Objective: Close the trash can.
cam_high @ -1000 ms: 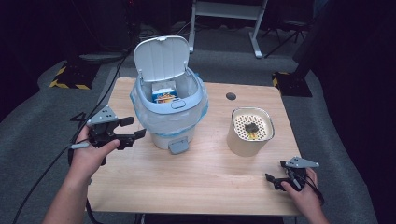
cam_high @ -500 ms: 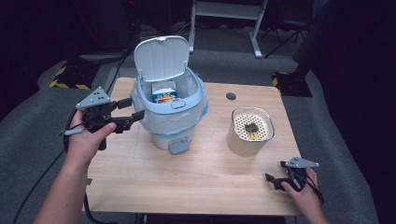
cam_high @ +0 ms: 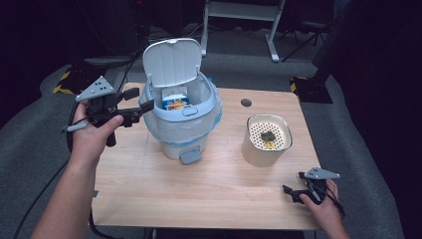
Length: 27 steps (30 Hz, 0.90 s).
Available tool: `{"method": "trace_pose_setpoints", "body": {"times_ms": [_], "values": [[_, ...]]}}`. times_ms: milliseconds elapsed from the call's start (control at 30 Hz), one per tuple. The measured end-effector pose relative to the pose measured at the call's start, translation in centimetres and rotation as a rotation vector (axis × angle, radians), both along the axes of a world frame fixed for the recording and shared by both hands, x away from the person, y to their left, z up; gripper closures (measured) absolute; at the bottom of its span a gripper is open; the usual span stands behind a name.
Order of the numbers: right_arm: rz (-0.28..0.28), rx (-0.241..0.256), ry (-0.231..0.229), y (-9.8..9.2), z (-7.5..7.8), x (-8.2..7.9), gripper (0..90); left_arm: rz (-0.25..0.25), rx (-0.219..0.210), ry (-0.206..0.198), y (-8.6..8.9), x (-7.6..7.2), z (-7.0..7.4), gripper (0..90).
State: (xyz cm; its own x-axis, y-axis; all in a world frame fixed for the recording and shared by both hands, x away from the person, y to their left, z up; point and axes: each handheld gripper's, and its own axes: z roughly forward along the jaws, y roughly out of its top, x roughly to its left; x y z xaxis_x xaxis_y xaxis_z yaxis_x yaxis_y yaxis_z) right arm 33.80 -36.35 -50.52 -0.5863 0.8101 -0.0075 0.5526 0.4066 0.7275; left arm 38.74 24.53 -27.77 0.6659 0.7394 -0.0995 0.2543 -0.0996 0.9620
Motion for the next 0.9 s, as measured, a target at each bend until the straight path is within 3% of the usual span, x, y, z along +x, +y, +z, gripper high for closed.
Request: {"method": "trace_pose_setpoints", "body": {"times_ms": [267, 467, 567, 700, 900], "values": [[0.000, 0.000, 0.000, 0.0, 0.0, 0.0, 8.9, 0.066, 0.007, -0.024, 0.0, 1.5, 1.1, 30.9], [0.000, 0.000, 0.000, 0.0, 0.0, 0.0, 8.9, 0.098, 0.004, -0.021, 0.2, 3.1, 1.7, 30.9], [0.000, 0.000, 0.000, 0.0, 0.0, 0.0, 8.9, 0.115, 0.055, -0.023, 0.1, 4.0, 2.1, 31.5], [0.000, 0.000, 0.000, 0.0, 0.0, 0.0, 8.9, 0.142, 0.092, -0.027, 0.1, 5.2, 2.4, 31.7], [0.000, 0.000, 0.000, 0.0, 0.0, 0.0, 8.9, 0.147, 0.087, -0.028, -0.1, 6.7, 3.1, 32.2]]}}
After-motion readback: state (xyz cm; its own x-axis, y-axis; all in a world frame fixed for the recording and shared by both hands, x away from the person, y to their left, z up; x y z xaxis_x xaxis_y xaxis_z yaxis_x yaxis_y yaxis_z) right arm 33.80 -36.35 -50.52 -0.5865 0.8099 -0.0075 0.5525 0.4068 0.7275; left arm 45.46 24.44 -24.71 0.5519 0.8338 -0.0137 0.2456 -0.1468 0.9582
